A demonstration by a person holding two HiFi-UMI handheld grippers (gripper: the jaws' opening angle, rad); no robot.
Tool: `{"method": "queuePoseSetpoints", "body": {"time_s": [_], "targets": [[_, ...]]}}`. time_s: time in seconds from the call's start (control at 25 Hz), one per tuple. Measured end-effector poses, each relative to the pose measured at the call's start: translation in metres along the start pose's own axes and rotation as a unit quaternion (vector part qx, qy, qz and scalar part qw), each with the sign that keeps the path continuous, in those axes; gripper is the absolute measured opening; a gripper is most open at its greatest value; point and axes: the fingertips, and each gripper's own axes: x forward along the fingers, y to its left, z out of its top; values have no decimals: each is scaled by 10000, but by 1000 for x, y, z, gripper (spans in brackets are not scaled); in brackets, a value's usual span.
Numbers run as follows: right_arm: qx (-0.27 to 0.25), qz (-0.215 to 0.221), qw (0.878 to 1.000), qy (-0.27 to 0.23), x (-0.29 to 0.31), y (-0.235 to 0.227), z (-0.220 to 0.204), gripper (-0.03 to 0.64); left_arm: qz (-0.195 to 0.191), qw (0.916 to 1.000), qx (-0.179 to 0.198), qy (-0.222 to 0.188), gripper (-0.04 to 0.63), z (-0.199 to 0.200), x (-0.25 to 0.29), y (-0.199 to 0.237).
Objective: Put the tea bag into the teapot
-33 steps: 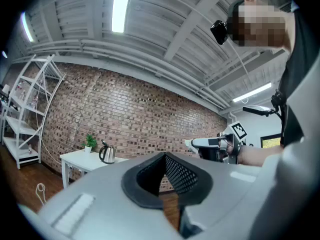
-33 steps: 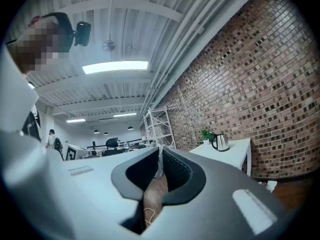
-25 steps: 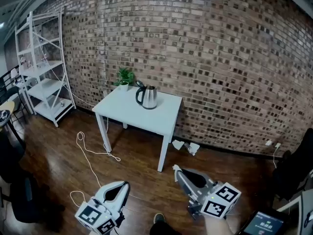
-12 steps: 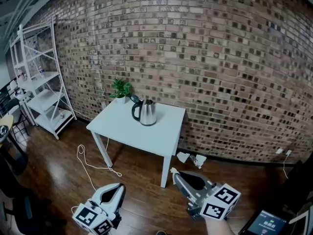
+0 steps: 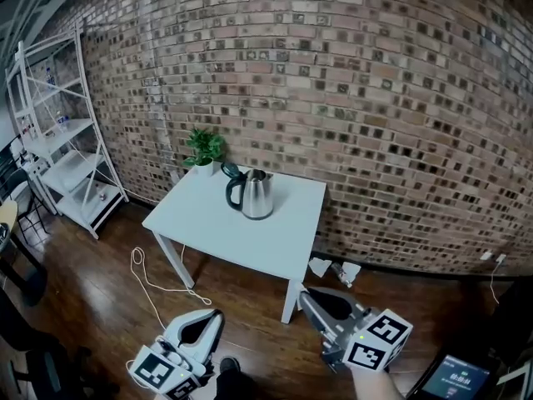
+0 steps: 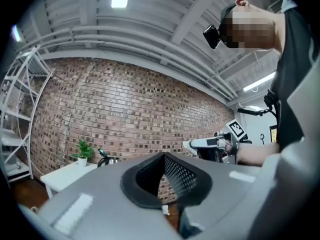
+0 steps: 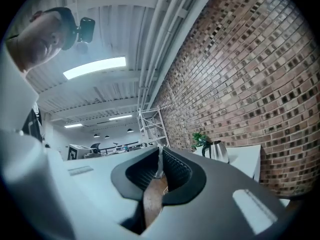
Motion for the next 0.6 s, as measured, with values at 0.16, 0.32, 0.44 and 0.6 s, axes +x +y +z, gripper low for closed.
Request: {"method": "queuePoseSetpoints", "body": {"time_s": [0.16,0.32,0.44,0.6], "targets": [[-33,-206,9997,-94,49,-26,9,25,-207,9998,6,32,-9,-1,26,48],[-100,-444,9988,-165,106,-44,21,26,-382,9992,129,30,-9,11,43,113],[-154,-617,9977,-233,147,-54,33,26,-459,9988,98,115,-9,16,52,164],[-209,-881,9954,-311,191,-66,44,26,-749,9971,49,97,-9,21,67,211]]}}
